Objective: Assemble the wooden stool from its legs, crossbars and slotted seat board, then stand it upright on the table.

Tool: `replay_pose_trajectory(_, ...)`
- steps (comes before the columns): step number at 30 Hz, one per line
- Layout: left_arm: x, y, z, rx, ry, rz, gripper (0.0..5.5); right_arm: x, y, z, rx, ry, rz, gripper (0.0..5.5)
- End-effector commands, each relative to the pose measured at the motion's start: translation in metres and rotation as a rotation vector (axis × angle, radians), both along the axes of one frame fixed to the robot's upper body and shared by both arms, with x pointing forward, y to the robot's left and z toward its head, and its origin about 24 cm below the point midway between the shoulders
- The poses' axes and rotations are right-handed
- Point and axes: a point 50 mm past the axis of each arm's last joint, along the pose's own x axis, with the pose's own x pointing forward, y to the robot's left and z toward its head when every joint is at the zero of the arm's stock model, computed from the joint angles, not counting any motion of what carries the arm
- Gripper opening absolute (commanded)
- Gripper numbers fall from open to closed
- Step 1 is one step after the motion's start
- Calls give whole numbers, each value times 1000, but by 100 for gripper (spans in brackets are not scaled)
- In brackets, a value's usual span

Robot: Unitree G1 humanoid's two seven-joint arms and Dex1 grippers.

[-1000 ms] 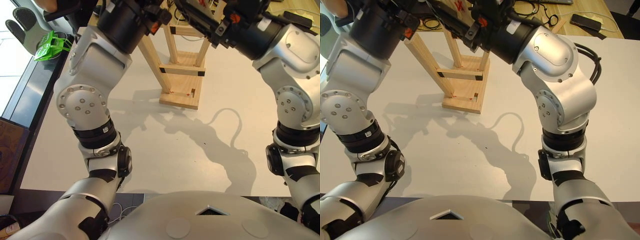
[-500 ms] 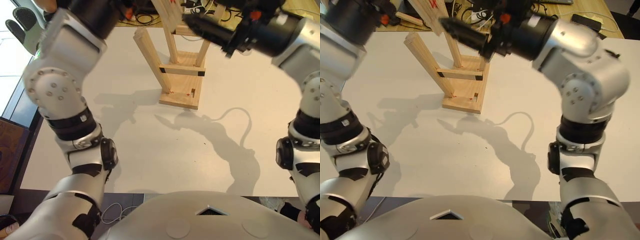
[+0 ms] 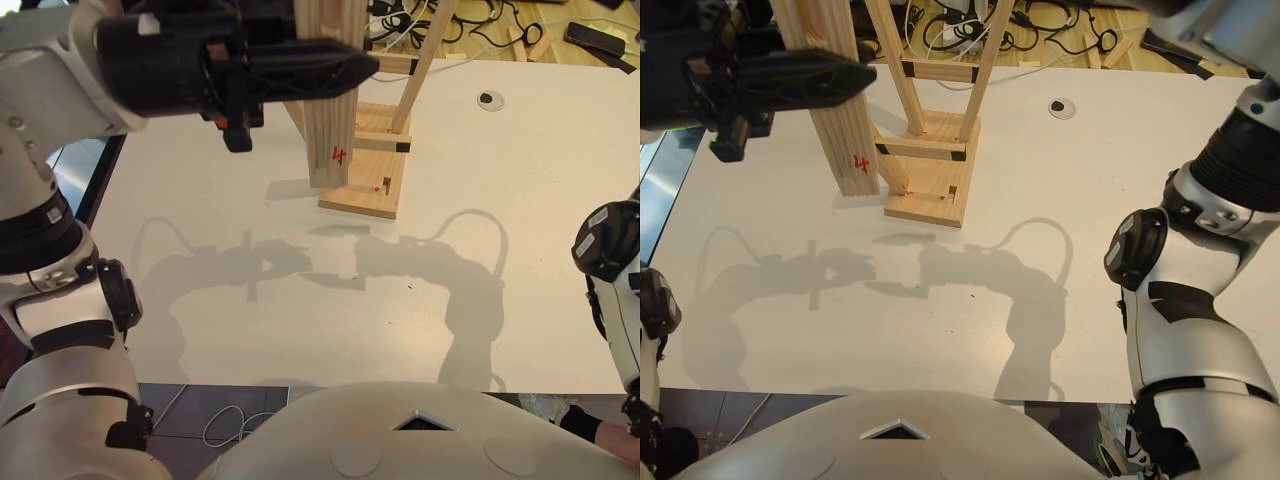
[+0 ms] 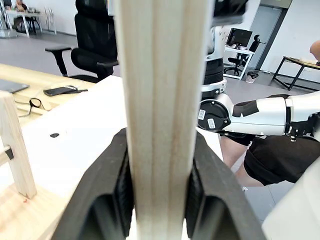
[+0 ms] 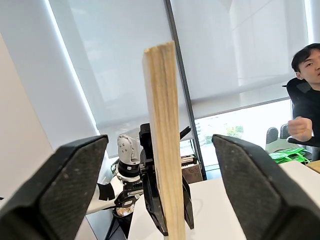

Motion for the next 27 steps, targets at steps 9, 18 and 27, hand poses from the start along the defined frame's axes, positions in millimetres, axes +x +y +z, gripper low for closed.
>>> replay_pose_trajectory(9,-13,-7,-14,62,10,-112,101,-15,19,-8,-31,-4,62,385)
replay_pose_trajectory(18,-14,-7,-16,77,-3,-107,101,-13,19,-18,-68,6,27,385)
replay_pose_trajectory(27,-19,-11,-24,98,19,-144,101,-19,25,-21,-104,-13,80,351)
